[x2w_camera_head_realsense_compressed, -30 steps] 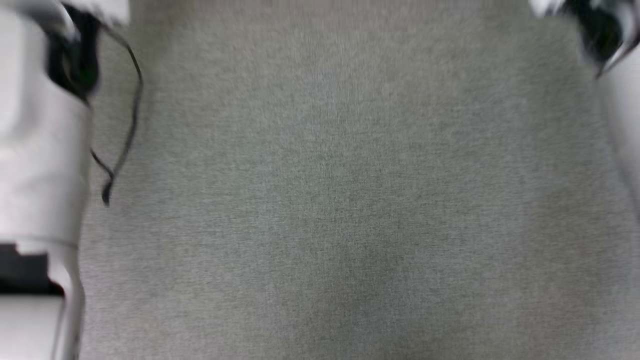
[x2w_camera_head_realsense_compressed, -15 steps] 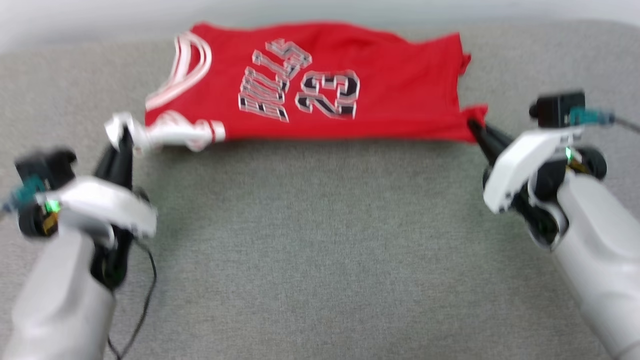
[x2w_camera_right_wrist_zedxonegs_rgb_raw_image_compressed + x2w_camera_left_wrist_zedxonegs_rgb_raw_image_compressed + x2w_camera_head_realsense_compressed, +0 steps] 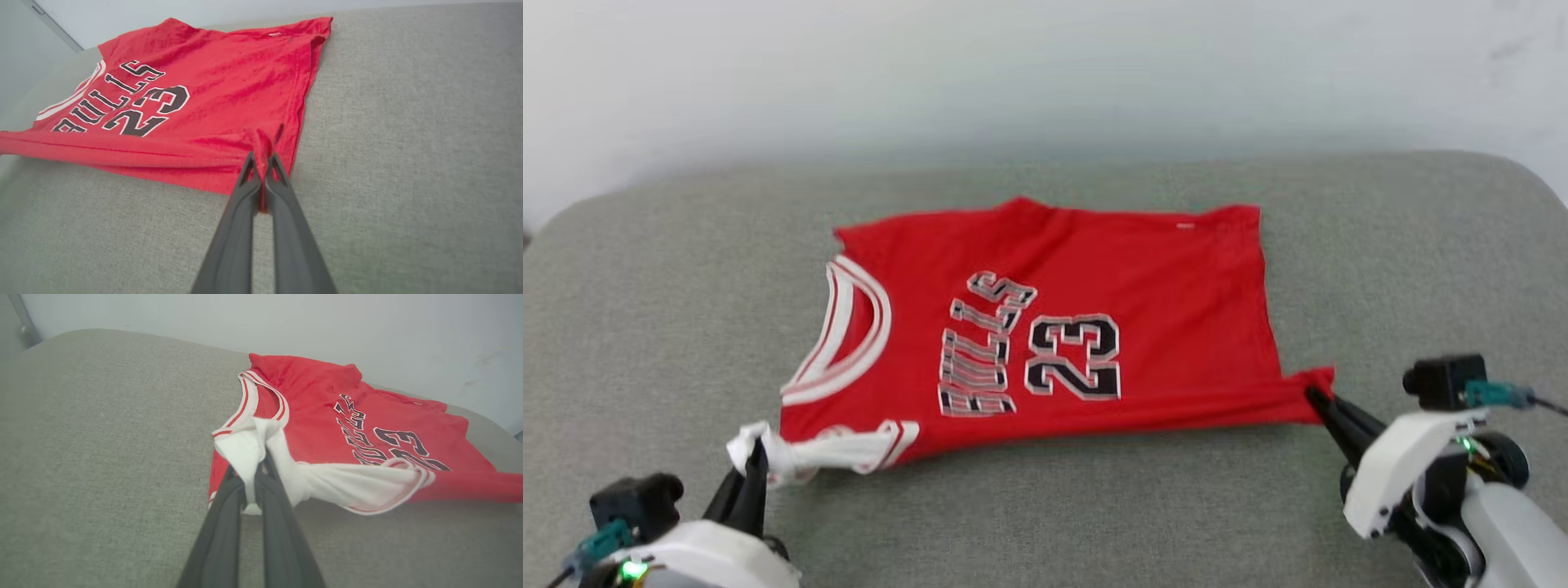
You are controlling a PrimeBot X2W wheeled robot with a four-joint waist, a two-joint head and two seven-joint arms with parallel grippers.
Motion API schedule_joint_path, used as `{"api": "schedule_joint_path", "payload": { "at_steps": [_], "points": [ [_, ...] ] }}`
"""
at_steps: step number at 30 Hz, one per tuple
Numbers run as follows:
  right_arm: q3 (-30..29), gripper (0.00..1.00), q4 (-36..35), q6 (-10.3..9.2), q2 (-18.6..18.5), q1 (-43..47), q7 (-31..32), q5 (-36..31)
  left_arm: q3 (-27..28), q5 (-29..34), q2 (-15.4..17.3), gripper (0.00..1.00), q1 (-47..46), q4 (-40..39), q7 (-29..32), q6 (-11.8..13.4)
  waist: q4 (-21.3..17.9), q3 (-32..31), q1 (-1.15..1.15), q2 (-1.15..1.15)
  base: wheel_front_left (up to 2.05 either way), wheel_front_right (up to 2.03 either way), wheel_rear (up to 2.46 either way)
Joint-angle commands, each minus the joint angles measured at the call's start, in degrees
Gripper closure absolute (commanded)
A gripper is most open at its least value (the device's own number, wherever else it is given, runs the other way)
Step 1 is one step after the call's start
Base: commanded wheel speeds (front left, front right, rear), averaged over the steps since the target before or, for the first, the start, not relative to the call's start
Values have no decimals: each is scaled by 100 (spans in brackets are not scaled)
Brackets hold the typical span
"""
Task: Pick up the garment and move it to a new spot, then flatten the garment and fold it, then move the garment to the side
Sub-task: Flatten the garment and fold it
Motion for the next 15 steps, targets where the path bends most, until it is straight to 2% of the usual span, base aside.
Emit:
{"api": "schedule_joint_path", "payload": {
  "at_steps": [1,8,12,15],
  "points": [
    [-177,100,-135,-14,-112,255,29,-57,68,-49,86,100,223,-187,62,136,59,-91,2,0,0,0,0],
    [-1347,100,-1467,-14,183,1739,699,-609,163,-121,260,100,1175,-1493,496,688,133,-221,2,0,0,0,0],
    [-2030,100,-2434,-14,537,2373,1326,-1051,205,-110,353,100,1321,-2059,679,869,143,-163,2,0,0,0,0],
    [-2363,100,-3035,-13,866,2546,1747,-1353,199,-81,420,100,1155,-2232,773,886,118,-47,2,0,0,0,0]
  ]
}}
